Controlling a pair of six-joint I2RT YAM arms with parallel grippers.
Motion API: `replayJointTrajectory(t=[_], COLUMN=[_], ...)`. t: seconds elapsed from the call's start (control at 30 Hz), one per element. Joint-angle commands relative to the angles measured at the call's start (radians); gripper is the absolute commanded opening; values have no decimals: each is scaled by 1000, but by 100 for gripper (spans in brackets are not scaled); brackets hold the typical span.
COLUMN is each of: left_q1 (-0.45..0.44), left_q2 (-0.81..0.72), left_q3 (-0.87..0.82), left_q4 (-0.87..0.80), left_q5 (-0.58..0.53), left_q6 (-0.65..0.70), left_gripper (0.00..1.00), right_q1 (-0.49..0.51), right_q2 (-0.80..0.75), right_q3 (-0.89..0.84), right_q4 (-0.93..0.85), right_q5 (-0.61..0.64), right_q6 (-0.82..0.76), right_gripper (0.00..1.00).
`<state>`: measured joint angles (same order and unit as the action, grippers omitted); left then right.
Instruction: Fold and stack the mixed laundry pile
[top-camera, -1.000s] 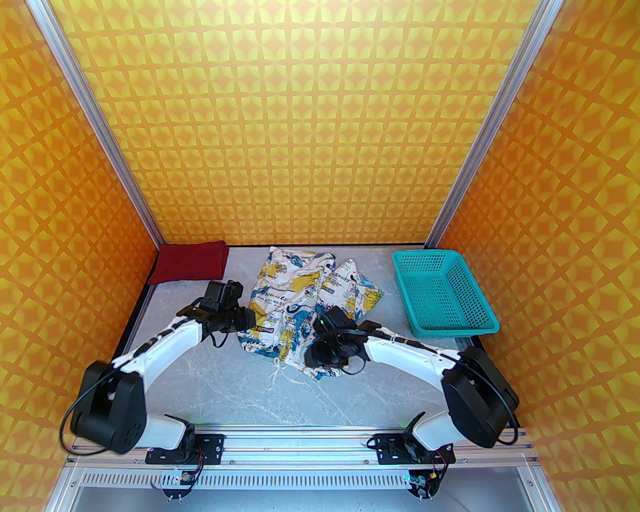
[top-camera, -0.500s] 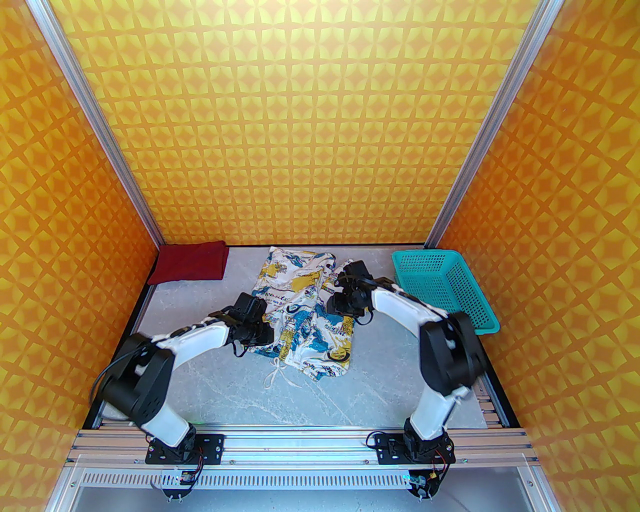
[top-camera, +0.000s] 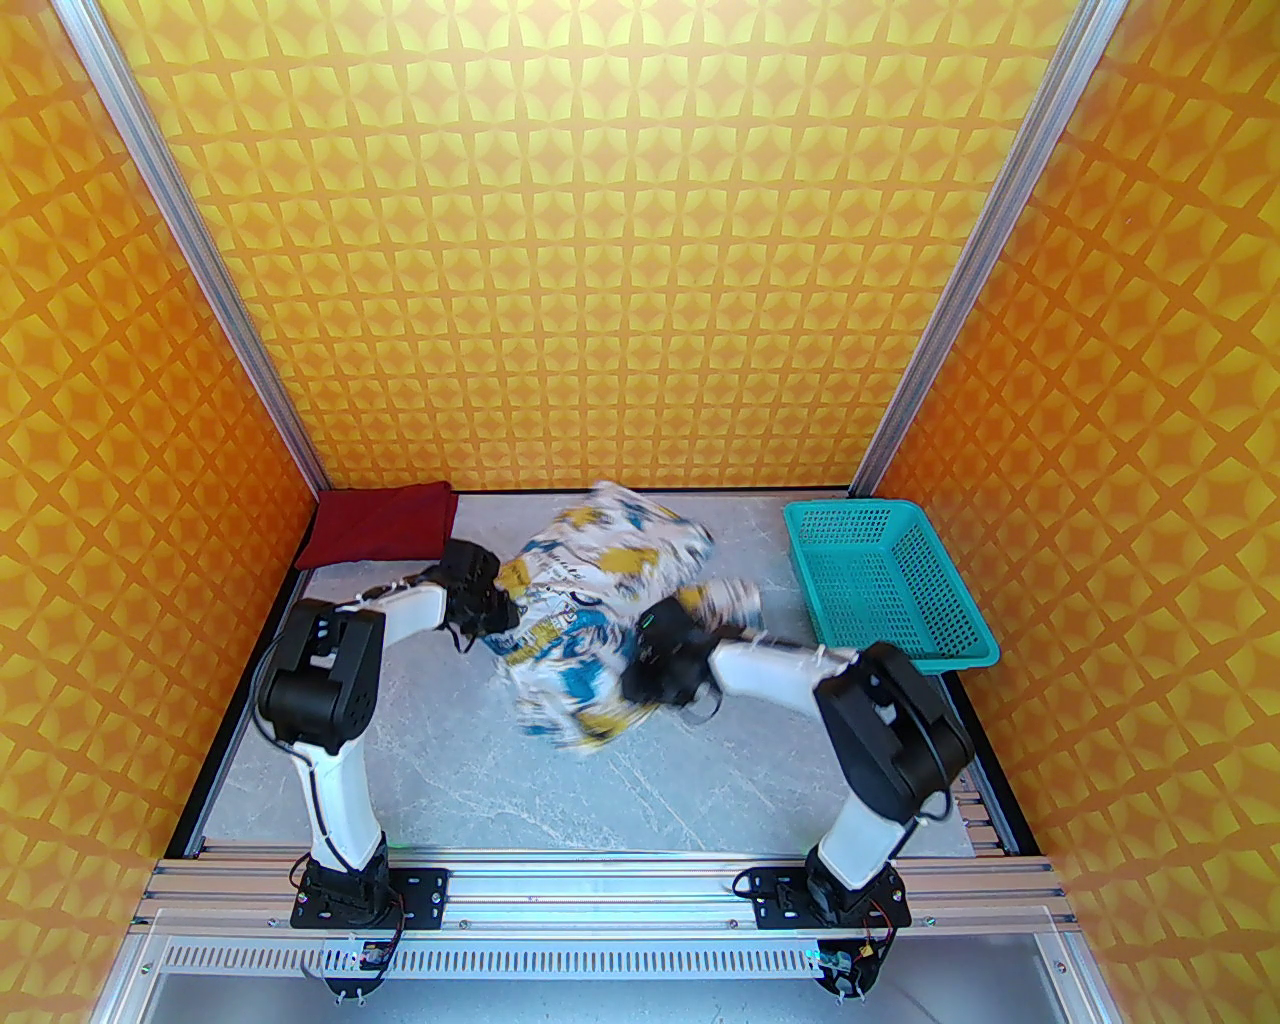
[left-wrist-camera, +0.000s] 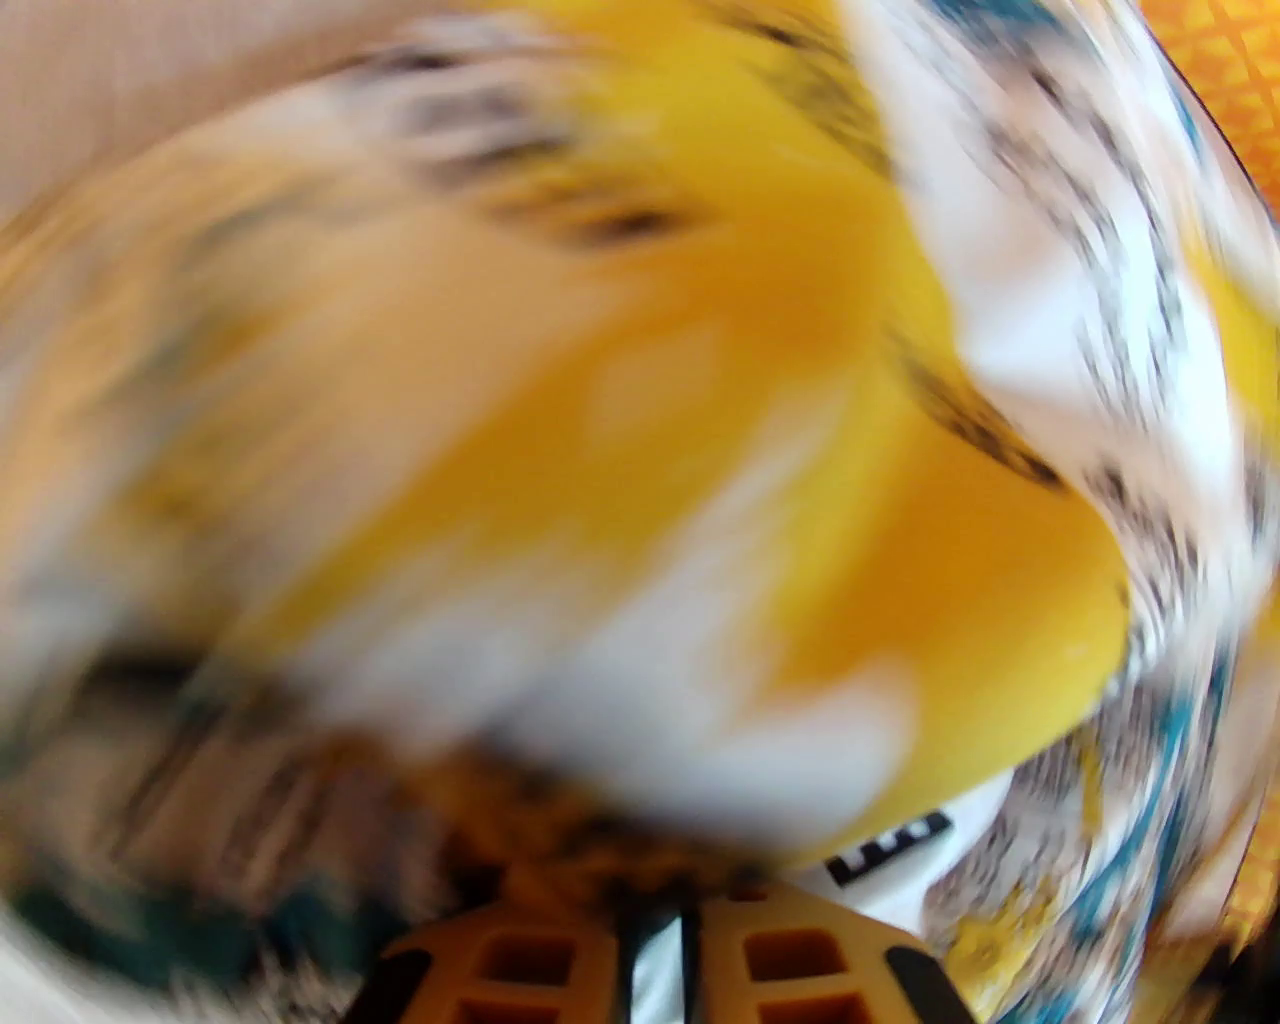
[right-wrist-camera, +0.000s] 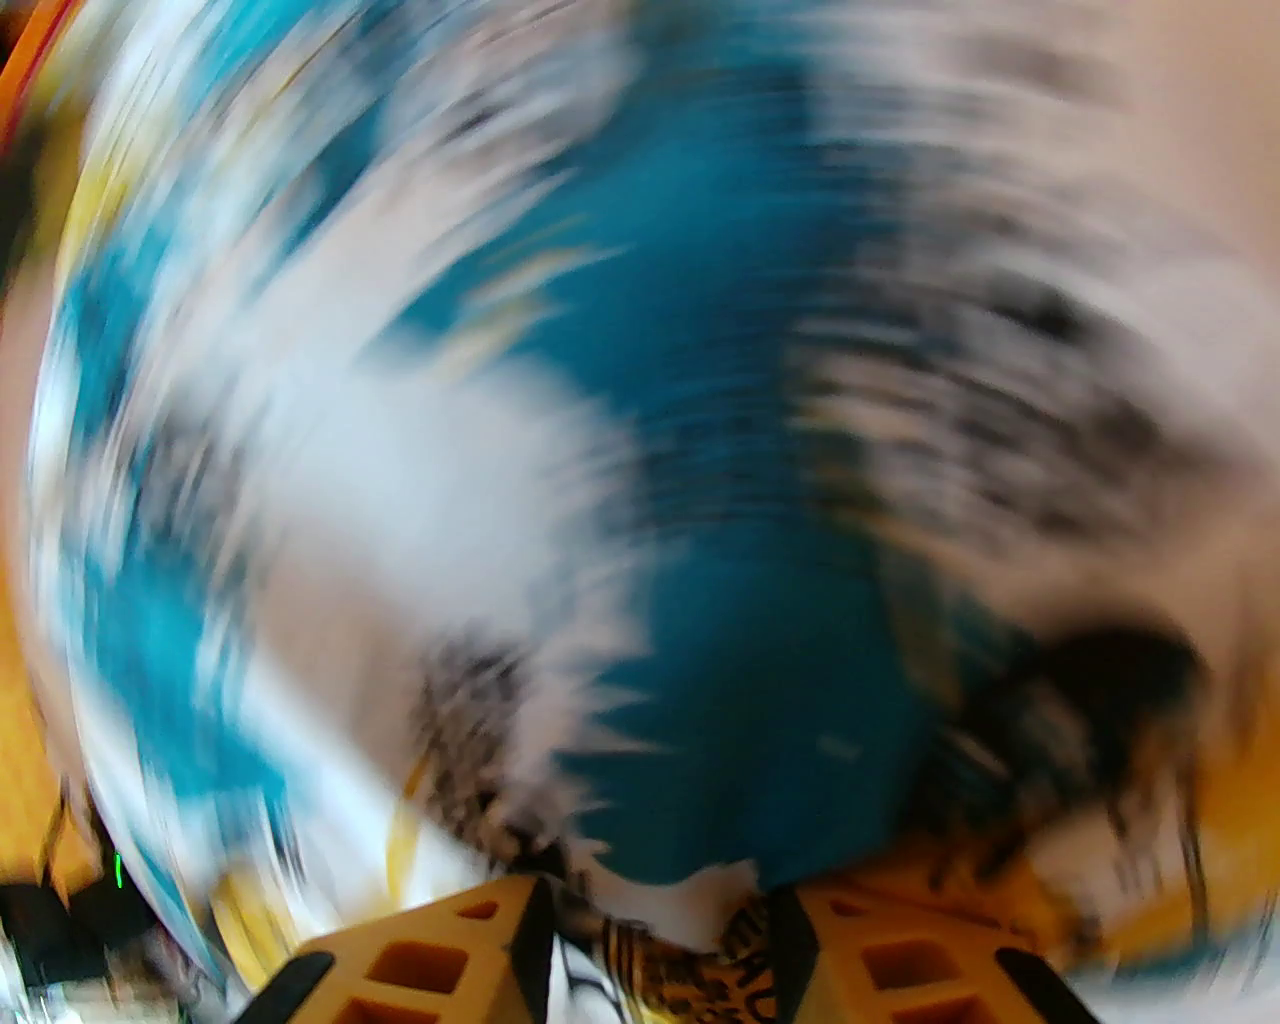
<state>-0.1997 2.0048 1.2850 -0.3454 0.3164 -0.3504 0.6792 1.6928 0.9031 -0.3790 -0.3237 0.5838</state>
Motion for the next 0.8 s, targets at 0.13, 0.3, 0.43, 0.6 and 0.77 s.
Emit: replayJointTrajectory(t=[0.13,0.3,0.43,0.6,0.77], left_q1=[3,-20,-54,-66,-87], left_q2=[-368,-662,-782,-774,-707], left_q3=[-134,-404,-561,-625,-669], left_q4=[-142,-216,-227,-189,-81], left_q5=[-50,-66,-36,9,62], left_q6=[63,-20,-87,-115,-146], left_gripper=[42,50,55,59,63], right_q1=[-110,-276,-410,-513,-555], right_q2=[-246,-357,-435,-481,-506], right_q3=[44,26,-49,-151,-228], right_q4=[-191,-332,-397,-395,-335], right_q5=[74,84,67,4,15], right_q6=[17,-73,-106,-102,-94], right_gripper=[51,56,58,58,61])
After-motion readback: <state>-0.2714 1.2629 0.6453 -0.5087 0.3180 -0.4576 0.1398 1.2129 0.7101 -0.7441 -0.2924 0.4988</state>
